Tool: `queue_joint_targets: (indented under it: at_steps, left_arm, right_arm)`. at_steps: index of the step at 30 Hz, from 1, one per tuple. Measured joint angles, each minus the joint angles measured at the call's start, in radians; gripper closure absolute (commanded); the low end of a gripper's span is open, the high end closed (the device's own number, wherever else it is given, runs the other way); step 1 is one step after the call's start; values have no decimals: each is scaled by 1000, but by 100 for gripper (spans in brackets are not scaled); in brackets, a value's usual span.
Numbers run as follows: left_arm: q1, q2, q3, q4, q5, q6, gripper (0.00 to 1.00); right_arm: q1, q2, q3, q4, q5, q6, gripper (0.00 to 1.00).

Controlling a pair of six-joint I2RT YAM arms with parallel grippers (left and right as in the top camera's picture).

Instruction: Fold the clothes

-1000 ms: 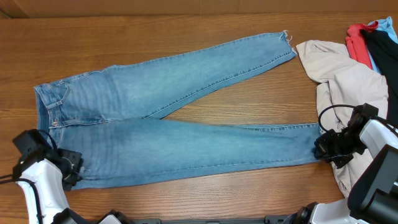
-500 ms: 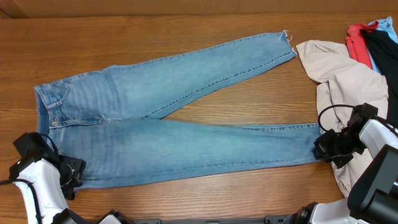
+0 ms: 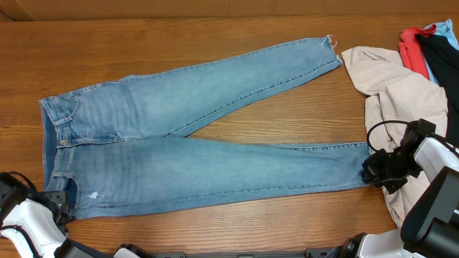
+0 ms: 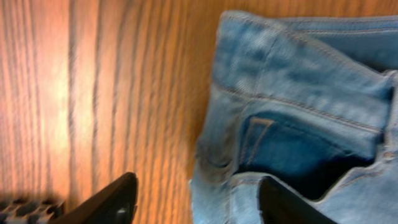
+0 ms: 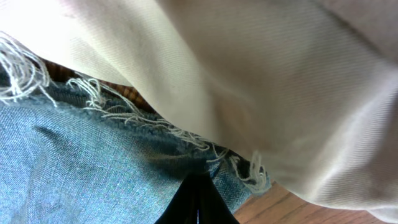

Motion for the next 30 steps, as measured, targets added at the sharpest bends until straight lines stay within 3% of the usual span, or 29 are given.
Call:
queue_joint_targets:
  at_steps: [7, 10, 11, 13, 14, 21, 30]
  left_arm:
    - [0, 115, 0, 66, -8, -1, 39]
    - [0, 176, 0, 94, -8, -1, 44]
    - [0, 189, 0, 98, -8, -2, 51]
    - [0, 208, 0, 104, -8, -2, 92]
    - [0, 211, 0, 105, -7, 0, 96]
    - [0, 212, 22, 54, -3, 5, 96]
    - [0, 208, 196, -220, 15, 5, 96]
  right_arm:
    - [0, 0, 0, 0, 0, 0, 96]
    - [0, 0, 0, 0, 0, 0, 96]
    - [0, 0, 0, 0, 0, 0, 96]
    - [0, 0, 0, 0, 0, 0, 96]
    - [0, 0, 0, 0, 0, 0, 96]
    - [0, 0, 1, -1, -8, 0, 96]
    - [0, -10, 193, -157, -32, -7, 96]
